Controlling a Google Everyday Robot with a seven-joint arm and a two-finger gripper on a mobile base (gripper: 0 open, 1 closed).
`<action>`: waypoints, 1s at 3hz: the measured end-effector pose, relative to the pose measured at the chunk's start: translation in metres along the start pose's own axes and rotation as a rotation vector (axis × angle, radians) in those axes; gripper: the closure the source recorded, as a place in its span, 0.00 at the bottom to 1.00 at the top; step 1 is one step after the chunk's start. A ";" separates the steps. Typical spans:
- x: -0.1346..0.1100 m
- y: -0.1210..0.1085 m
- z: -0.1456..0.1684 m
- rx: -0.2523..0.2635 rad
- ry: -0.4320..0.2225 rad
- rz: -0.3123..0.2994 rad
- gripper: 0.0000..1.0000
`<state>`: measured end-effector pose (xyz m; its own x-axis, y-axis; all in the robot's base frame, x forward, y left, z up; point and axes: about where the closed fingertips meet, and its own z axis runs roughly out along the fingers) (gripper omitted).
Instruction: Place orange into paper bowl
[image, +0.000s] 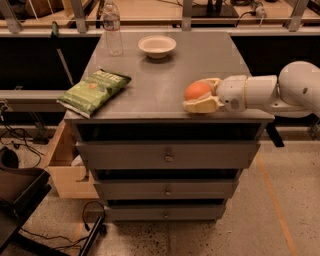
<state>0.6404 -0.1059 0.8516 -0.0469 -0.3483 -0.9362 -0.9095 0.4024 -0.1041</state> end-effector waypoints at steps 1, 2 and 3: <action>0.000 0.001 0.002 -0.003 -0.001 0.000 1.00; -0.019 -0.006 0.018 -0.044 -0.014 -0.037 1.00; -0.055 -0.029 0.051 -0.098 -0.017 -0.055 1.00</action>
Offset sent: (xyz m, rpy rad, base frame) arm 0.0424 0.0482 0.0391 -0.0055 -0.0692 0.1515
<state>0.6902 -0.0547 0.8890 0.0100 -0.3528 -0.9356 -0.9467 0.2980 -0.1225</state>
